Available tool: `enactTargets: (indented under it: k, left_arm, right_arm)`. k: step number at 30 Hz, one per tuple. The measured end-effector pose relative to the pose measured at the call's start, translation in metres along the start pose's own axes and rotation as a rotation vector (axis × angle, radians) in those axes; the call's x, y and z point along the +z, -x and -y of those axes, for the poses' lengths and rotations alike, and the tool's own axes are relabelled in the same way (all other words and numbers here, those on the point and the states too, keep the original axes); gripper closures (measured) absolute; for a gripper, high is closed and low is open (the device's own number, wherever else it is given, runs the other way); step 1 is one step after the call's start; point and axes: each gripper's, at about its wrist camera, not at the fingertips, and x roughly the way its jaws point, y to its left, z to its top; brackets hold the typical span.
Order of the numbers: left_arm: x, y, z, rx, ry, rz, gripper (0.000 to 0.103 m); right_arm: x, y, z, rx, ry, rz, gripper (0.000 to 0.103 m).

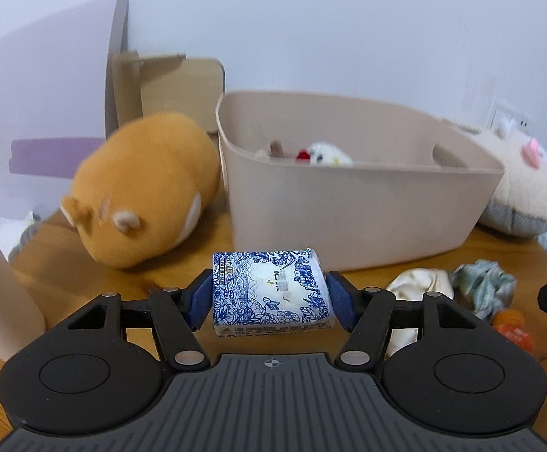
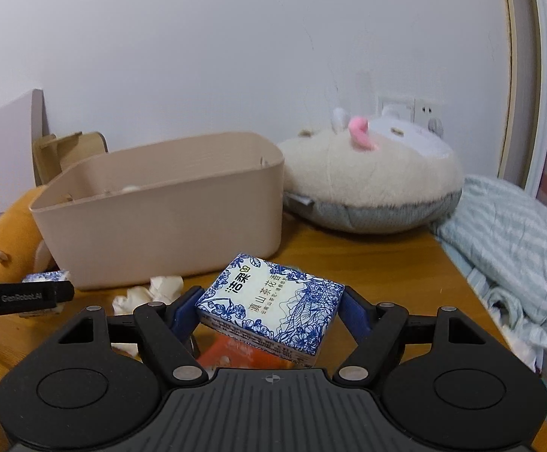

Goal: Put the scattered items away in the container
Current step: 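Carry both tissue packs over the basket and open both tools to drop them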

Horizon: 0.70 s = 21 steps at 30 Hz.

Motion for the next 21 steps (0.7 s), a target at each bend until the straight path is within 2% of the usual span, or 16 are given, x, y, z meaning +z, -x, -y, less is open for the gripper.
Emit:
enactTargets:
  k: [6,21]
  left_arm:
    - [0.017,0.024,0.008,-0.011,-0.009,0.057,0.038]
    - [0.059,0.054,0.019,-0.004,0.003,0.193,0.038]
  right_arm:
    - [0.01,0.006,0.002,0.017,0.001,0.007,0.029]
    - [0.059,0.015,-0.021,0.048,0.084,0.126,0.029]
